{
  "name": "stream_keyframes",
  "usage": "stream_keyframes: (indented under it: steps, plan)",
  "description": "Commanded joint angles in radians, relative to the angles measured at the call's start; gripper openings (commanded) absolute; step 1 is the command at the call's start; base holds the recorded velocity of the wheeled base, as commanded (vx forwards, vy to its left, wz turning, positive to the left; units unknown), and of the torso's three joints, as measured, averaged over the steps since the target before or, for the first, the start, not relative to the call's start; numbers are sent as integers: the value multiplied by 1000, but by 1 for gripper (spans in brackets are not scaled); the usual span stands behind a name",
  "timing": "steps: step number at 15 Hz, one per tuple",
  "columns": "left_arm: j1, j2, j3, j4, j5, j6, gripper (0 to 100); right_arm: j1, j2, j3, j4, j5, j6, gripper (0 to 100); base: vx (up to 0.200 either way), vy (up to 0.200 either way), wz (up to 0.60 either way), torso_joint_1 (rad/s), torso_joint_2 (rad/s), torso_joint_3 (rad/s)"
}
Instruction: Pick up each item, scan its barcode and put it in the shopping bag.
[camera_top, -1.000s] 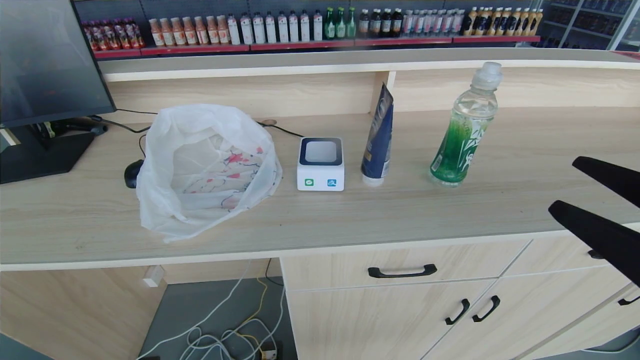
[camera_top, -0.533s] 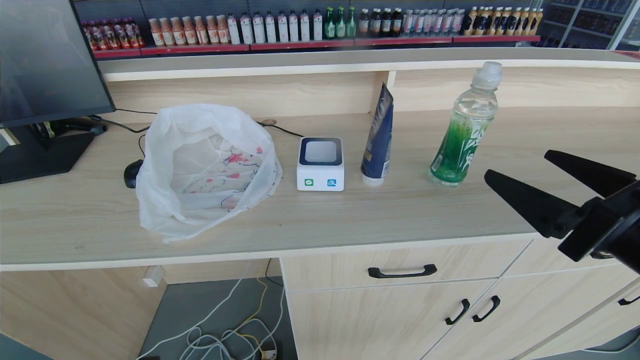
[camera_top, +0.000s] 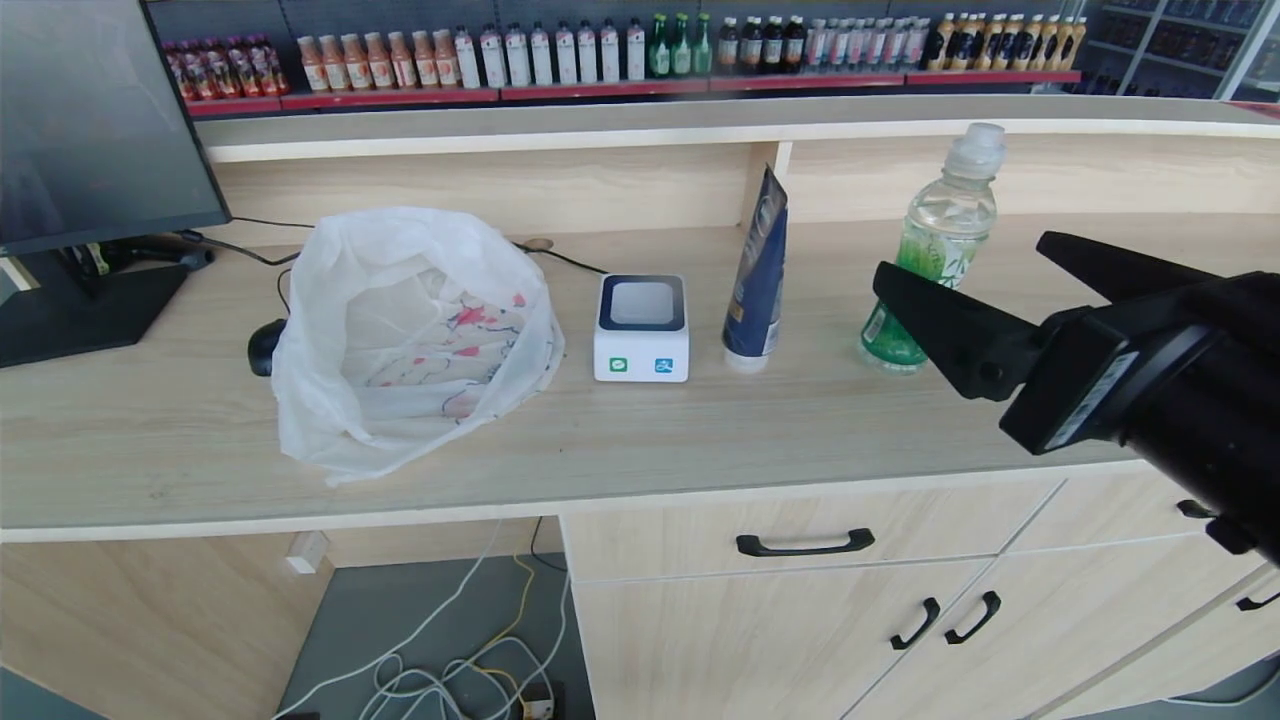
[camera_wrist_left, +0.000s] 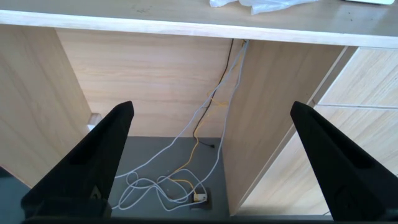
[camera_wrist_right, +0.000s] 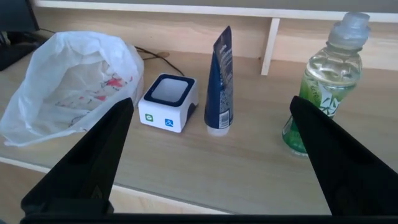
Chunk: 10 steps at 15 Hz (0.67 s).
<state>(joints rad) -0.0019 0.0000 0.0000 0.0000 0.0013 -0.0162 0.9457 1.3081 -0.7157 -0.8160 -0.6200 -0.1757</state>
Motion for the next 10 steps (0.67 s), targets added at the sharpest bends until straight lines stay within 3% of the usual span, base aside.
stream_keyframes:
  steps: [1, 10]
  plan:
    - [0, 0, 0, 0, 0, -1, 100, 10, 31, -13, 0, -1, 1, 100, 0, 0, 0, 0, 0, 0]
    - [0, 0, 0, 0, 0, -1, 100, -48, 181, -140, -3, 14, 53, 100, 0, 0, 0, 0, 0, 0]
